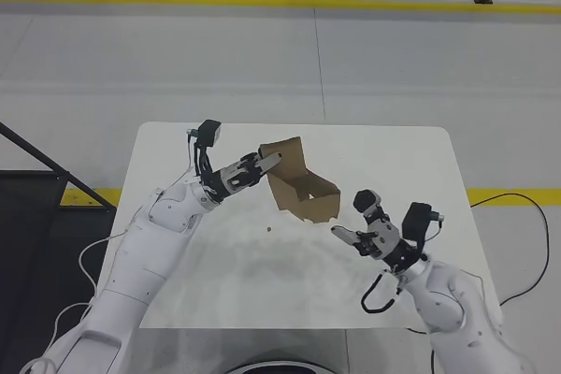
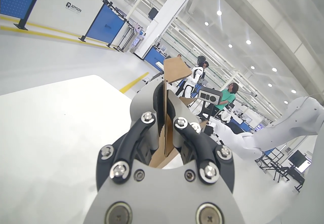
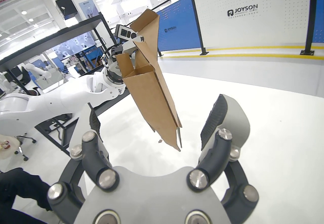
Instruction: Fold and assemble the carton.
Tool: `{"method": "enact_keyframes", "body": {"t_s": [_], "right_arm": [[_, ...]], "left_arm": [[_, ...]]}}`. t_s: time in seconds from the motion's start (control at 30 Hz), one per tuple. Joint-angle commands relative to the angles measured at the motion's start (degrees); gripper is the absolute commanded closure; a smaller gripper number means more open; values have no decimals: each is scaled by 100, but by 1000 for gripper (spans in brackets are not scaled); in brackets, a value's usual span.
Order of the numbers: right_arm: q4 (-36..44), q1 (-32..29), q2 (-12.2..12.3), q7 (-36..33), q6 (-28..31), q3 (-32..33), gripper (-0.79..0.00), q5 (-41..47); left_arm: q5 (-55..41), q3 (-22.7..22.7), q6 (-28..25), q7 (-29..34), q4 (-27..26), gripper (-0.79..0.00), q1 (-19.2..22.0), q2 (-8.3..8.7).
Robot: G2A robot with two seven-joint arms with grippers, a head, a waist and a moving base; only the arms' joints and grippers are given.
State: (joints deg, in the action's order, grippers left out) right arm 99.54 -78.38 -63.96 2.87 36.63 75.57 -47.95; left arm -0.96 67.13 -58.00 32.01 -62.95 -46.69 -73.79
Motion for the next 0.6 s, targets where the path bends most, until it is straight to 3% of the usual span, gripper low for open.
{"method": "enact_keyframes", "body": {"t_s": [0.0, 0.57], "right_arm": [[60, -41, -13, 131, -188, -47, -785, -304], [87, 155, -96, 158, -579, -502, -785, -1282]], "left_arm": [[-23, -14, 0, 6, 10, 0, 10, 4], [-365, -124, 0, 145, 103, 0, 87, 24]]}}
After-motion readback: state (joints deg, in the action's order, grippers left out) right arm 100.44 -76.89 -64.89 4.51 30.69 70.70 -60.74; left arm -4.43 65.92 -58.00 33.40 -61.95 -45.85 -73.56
